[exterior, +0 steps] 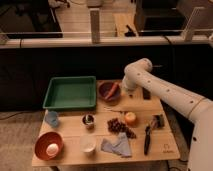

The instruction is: Place pepper in table surface

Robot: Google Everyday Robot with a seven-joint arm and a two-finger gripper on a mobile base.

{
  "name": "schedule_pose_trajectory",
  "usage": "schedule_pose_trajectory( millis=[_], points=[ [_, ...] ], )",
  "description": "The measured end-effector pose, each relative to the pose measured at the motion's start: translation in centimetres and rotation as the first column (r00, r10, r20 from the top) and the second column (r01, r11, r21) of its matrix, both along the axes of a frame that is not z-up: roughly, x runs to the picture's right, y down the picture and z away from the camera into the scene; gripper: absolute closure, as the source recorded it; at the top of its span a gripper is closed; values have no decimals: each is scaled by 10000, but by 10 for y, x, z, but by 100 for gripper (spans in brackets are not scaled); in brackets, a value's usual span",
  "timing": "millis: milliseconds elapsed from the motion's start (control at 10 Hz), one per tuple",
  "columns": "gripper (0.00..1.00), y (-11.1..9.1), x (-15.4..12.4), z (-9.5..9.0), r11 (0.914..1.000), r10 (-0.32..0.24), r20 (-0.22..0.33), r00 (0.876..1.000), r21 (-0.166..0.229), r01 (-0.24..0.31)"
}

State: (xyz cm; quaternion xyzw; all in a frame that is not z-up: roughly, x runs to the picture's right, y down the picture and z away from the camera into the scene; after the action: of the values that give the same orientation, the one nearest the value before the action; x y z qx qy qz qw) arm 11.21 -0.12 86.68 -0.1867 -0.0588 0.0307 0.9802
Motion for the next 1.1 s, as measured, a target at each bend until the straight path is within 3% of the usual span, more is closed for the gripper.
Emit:
schedule_pose_trajectory(
  millis=[100,400,1100],
  points=[
    [39,-15,-3,0,9987,-357,-171,9992,350,362],
    [20,-31,-8,9,9913,-975,25,9952,885,969],
    [21,-40,-27,28,9595,-2252,284,9739,1802,2166]
  ],
)
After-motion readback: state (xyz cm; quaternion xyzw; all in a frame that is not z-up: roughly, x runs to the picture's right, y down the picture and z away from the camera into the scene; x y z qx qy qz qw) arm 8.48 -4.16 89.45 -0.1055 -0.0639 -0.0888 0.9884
